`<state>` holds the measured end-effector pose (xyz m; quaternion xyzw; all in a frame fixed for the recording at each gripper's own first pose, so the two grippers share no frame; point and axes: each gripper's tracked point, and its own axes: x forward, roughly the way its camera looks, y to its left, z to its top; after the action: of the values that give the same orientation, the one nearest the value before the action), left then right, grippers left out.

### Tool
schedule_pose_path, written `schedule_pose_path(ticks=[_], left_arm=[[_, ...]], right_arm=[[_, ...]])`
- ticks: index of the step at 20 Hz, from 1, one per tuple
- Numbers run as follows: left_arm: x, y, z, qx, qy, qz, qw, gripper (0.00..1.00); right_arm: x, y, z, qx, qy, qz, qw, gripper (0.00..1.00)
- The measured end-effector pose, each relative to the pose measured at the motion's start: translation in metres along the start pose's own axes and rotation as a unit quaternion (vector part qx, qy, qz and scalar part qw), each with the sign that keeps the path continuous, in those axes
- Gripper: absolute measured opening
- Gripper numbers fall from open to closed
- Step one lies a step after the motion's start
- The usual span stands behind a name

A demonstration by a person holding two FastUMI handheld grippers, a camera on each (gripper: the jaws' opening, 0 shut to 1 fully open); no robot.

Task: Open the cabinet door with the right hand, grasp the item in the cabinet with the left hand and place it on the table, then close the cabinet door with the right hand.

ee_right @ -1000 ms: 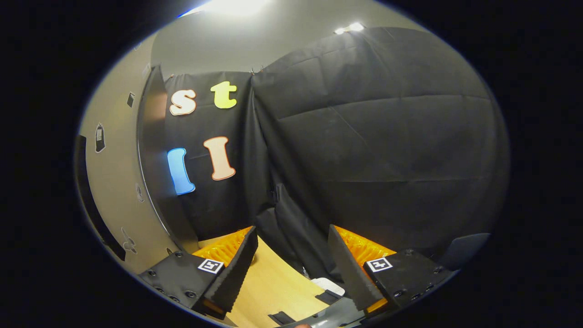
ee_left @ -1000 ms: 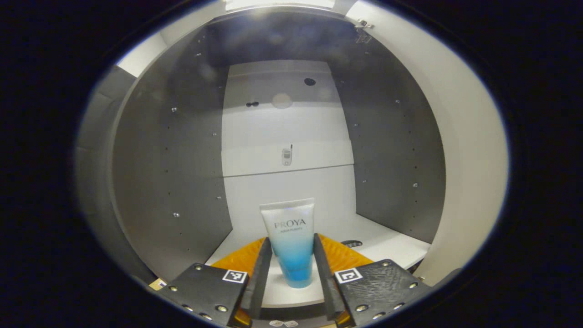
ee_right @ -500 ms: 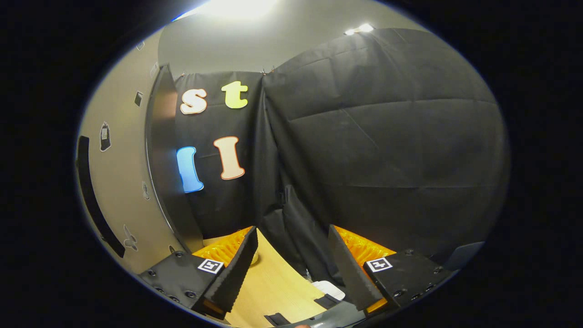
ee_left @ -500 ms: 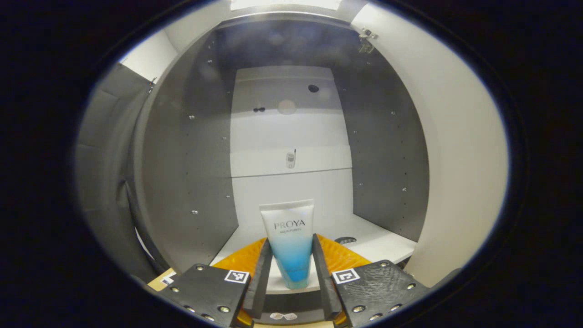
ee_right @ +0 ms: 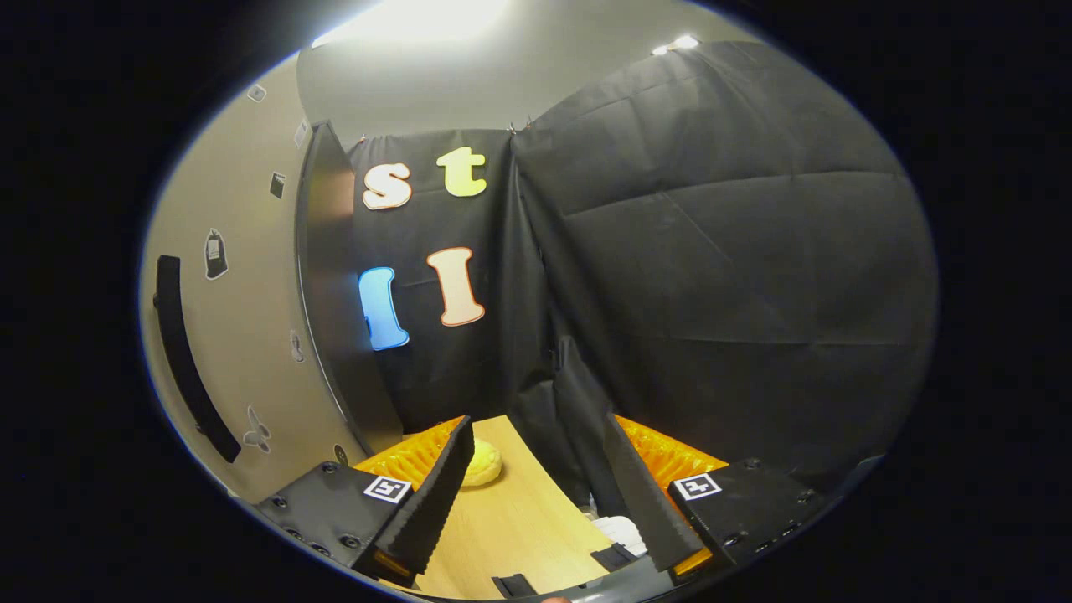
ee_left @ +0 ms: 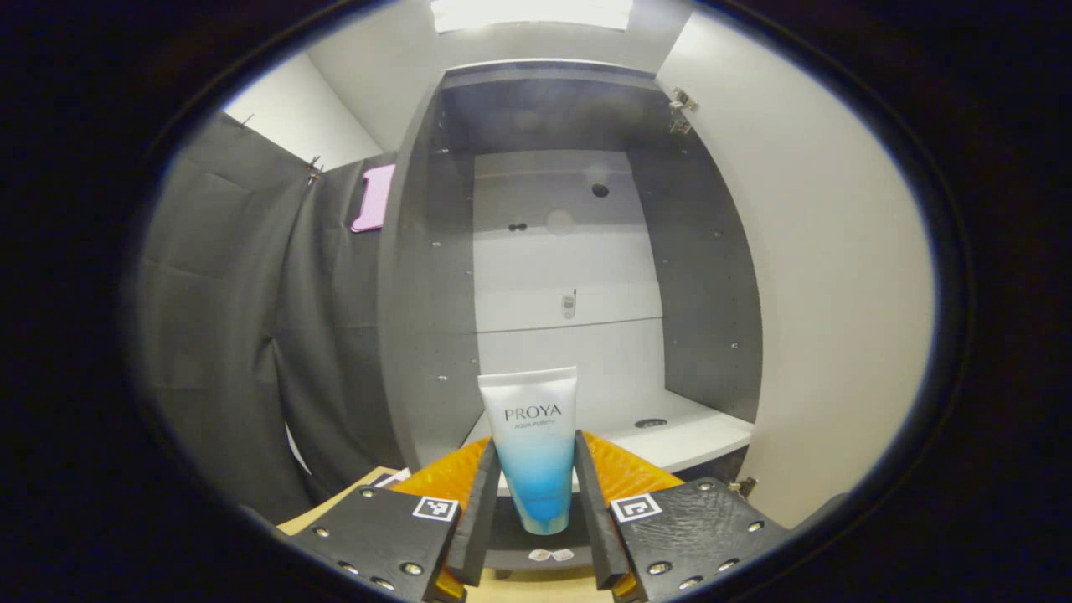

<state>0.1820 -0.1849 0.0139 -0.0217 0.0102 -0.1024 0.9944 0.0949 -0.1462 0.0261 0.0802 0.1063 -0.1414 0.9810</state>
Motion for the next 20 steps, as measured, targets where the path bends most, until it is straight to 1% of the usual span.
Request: schedule_pose_path(ticks=[2, 3, 4, 9, 11, 14, 20], left_arm=[[-0.016, 0.008, -0.003, 0.002, -0.001, 0.009, 1.000, 0.51], [-0.027, 0.011, -0.005, 0.001, -0.002, 0.013, 1.000, 0.51], [-0.037, 0.014, -0.008, 0.001, -0.001, 0.017, 1.000, 0.51], [-0.088, 0.025, -0.032, 0.003, -0.002, 0.034, 0.999, 0.51], [-0.106, 0.032, -0.045, 0.006, 0.003, 0.044, 0.999, 0.51], [-0.131, 0.037, -0.070, 0.005, 0.014, 0.054, 0.998, 0.51], [-0.170, 0.046, -0.123, 0.003, 0.035, 0.069, 0.997, 0.51]], right_arm=[[0.001, 0.004, -0.002, -0.005, 0.004, 0.013, 1.000, 0.98], [0.001, 0.004, -0.002, -0.009, 0.004, 0.018, 1.000, 1.00], [0.001, 0.005, -0.002, -0.013, 0.003, 0.024, 1.000, 0.98], [0.003, 0.012, -0.010, -0.025, 0.016, 0.058, 0.998, 0.98], [0.002, 0.016, -0.014, -0.032, 0.021, 0.070, 0.997, 0.98], [0.003, 0.017, -0.017, -0.045, 0.025, 0.080, 0.995, 0.98], [0.008, 0.035, -0.023, -0.063, 0.032, 0.104, 0.992, 0.98]])
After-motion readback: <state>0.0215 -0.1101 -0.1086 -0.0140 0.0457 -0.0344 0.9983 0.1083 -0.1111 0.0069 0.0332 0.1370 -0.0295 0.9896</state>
